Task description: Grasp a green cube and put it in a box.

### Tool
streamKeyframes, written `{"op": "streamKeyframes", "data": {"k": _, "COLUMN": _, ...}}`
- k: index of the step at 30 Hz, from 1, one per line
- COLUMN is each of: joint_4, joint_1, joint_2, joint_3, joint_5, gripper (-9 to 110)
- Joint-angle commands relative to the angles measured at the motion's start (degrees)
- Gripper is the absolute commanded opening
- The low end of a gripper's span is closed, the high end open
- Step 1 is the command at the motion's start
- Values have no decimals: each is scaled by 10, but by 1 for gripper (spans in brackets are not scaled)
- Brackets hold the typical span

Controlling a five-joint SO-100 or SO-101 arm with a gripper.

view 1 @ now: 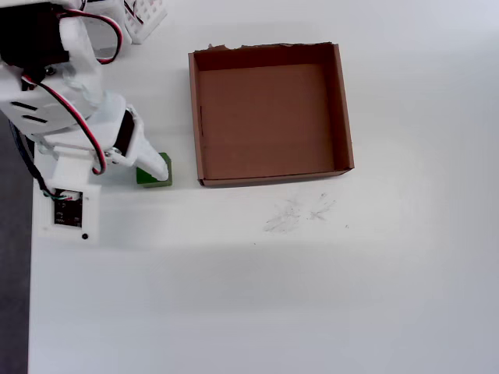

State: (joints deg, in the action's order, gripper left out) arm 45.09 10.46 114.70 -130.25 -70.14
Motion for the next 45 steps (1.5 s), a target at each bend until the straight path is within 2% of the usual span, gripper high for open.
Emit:
{"op": "streamKeyframes", "data": {"k": 1, "joint_4": -13, "joint_1": 15, "joint_2": -7, "joint_3": 22, "joint_5": -6, "gripper": 33}}
{"op": "streamKeyframes", "data": {"k": 18, "joint_4": -57, "joint_1": 62, "joint_2": -53, "joint_3": 3, "joint_5": -4, "gripper": 31}}
{"op": "streamKeyframes", "data": {"k": 26, "joint_4": -140, "joint_1": 71, "joint_2": -62, "joint_3": -53, "joint_5": -4, "gripper": 26}}
{"op": "streamKeyframes", "data": {"k": 45, "joint_4": -167, "joint_1": 77, "joint_2": -69, "joint_3": -72, "joint_5": -4, "gripper": 16}}
